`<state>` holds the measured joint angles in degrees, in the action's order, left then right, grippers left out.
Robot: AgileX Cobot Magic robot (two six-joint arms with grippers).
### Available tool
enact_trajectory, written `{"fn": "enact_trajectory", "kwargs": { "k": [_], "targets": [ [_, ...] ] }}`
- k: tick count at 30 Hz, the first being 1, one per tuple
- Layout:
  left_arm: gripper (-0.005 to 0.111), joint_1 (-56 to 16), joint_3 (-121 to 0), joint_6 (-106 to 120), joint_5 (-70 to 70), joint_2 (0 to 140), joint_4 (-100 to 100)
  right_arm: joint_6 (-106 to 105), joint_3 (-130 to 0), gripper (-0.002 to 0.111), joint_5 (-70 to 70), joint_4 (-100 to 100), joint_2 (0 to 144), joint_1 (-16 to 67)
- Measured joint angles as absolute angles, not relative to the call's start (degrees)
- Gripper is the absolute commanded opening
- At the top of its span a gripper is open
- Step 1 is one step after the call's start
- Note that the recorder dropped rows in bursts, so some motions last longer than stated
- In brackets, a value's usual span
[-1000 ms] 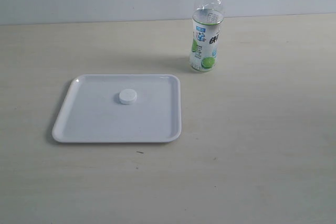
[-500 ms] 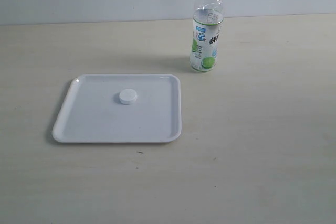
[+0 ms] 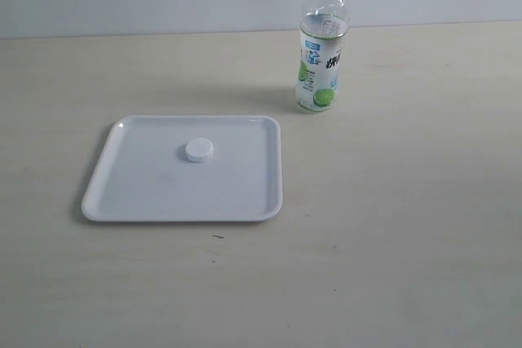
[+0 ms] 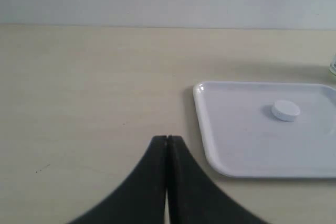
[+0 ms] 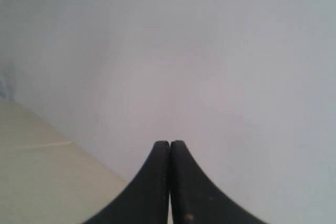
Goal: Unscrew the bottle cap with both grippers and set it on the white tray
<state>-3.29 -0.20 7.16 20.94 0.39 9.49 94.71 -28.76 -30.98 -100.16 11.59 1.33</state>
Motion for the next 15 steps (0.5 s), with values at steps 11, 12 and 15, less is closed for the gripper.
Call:
{"fn": "enact_trajectory", "kwargs": {
  "k": [11, 12, 15],
  "targets": [
    [0.000, -3.29, -0.20, 7.16, 20.94, 0.39, 9.49, 105.57, -28.53, 0.000, -15.08, -99.30, 11.59, 1.33],
    [0.000, -3.29, -0.20, 7.16, 20.94, 0.39, 9.49, 102.84, -28.24, 0.000, -14.98, -97.25, 11.69, 1.33],
    [0.000, -3.29, -0.20, 7.16, 20.94, 0.39, 9.49, 84.46, -26.07, 0.000, -12.97, -77.28, 11.69, 1.33]
  ]
}}
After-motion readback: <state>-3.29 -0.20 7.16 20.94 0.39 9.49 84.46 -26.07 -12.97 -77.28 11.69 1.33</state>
